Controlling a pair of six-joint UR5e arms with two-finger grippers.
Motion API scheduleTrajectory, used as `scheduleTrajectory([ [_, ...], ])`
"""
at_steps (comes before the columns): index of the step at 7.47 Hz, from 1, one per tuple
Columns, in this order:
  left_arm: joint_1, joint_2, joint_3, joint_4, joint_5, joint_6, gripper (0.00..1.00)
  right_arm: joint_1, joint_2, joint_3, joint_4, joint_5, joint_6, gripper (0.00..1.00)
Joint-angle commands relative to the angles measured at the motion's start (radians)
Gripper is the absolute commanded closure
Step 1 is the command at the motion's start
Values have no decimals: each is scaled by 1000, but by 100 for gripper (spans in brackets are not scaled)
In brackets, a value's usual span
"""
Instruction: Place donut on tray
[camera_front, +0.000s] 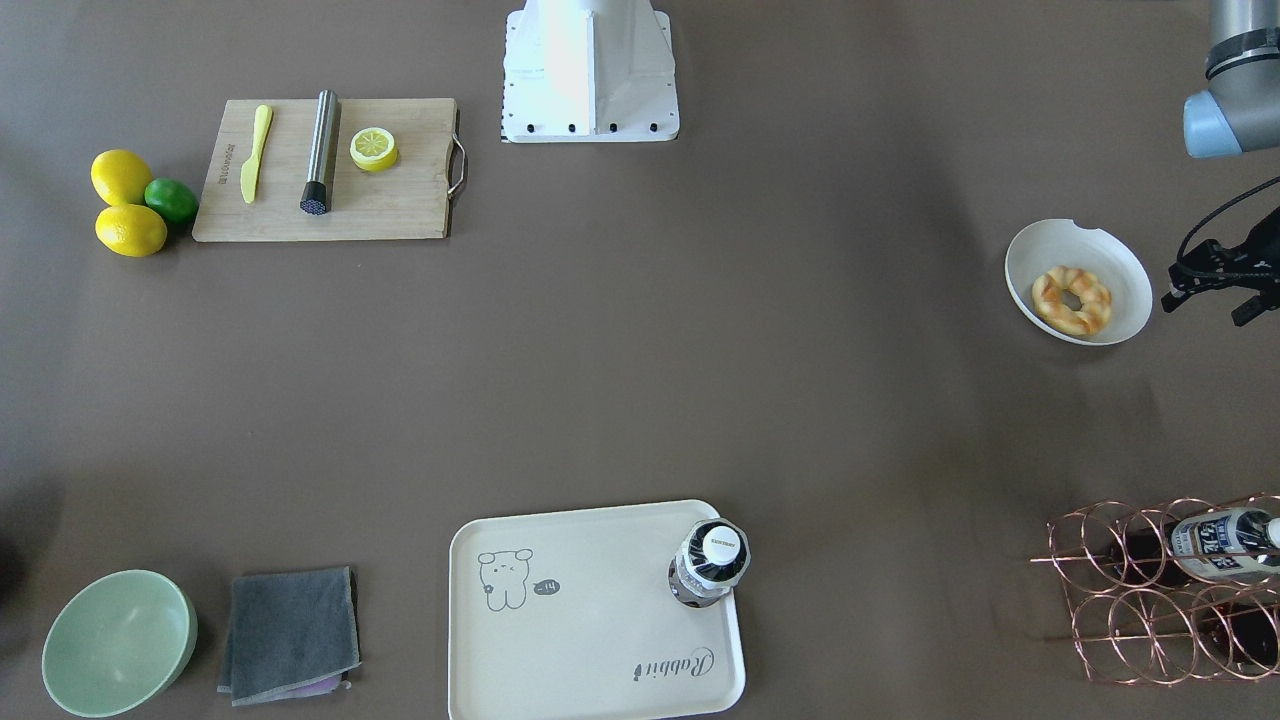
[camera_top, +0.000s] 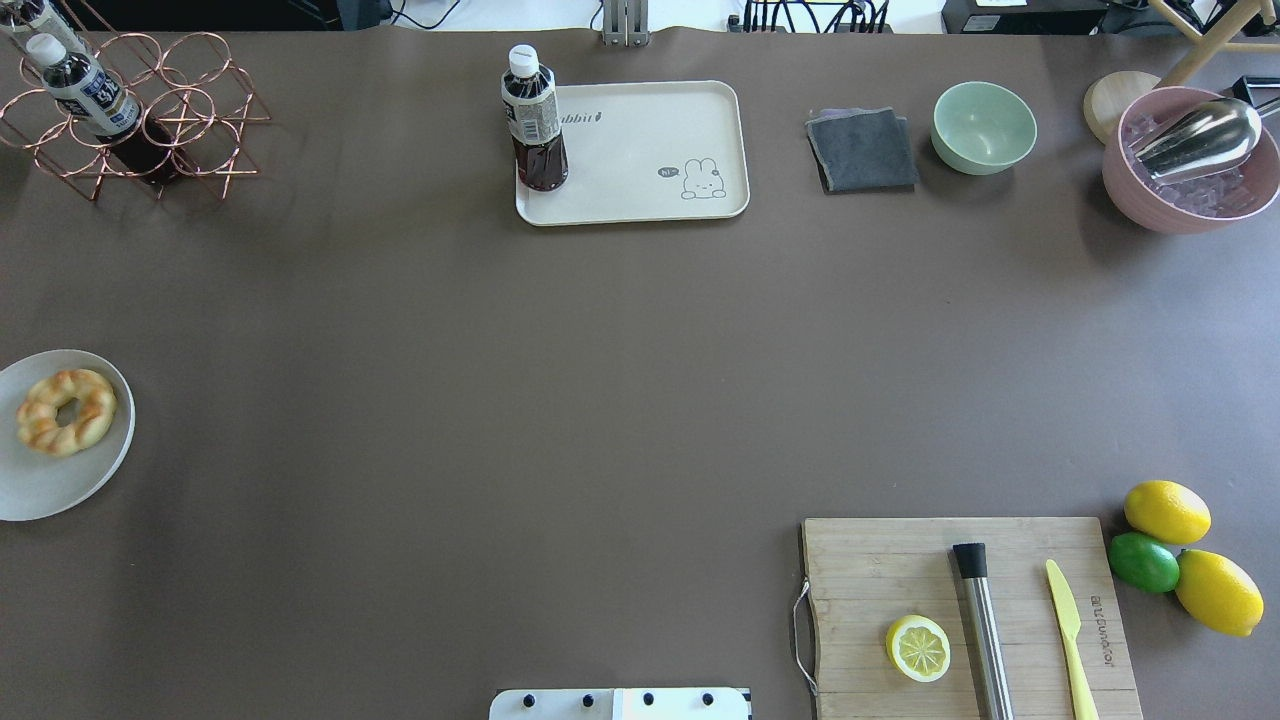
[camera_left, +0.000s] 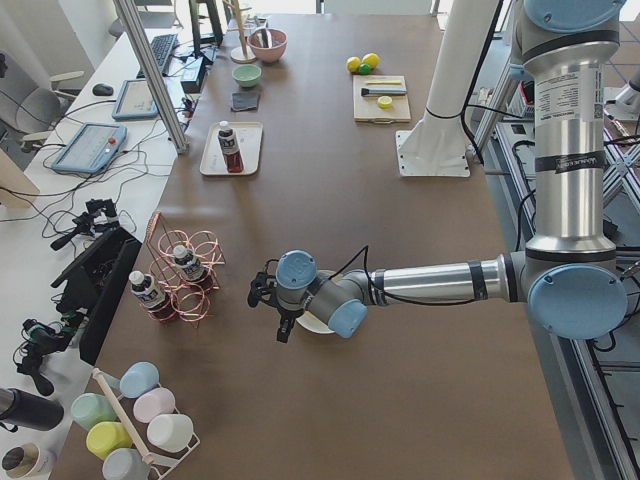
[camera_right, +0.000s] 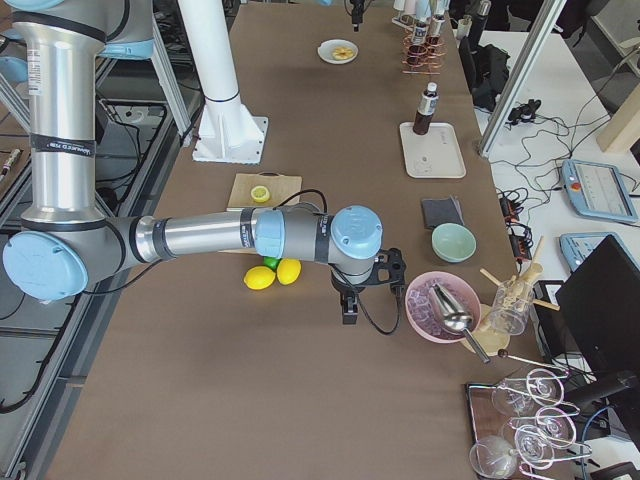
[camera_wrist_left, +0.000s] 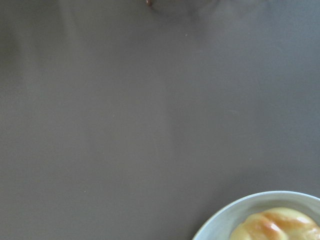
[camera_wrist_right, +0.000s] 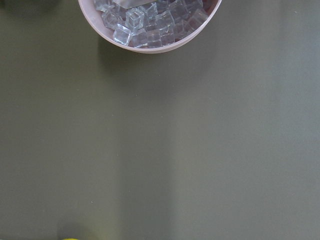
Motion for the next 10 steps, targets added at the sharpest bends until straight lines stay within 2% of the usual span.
scheduleTrajectory([
  [1, 54, 29, 67, -113, 7, -49, 8, 0, -8, 2, 4, 8, 0, 0],
  [3, 97, 45, 94, -215, 9, -146, 15, -2, -8, 5, 5, 10, -2, 0],
  [4, 117, 48, 106, -236, 12, -157, 23, -4, -7, 7, 5, 10, -2, 0],
  [6, 119, 51, 108, -237, 12, -174, 55, -7, -5, 7, 5, 8, -2, 0],
  [8, 124, 48, 105, -235, 12, -214, 100, -7, -7, 22, 3, 10, -2, 0],
  [10, 131, 45, 76, -231, -10, -227, 100, -7, -5, 28, 3, 10, -2, 0],
])
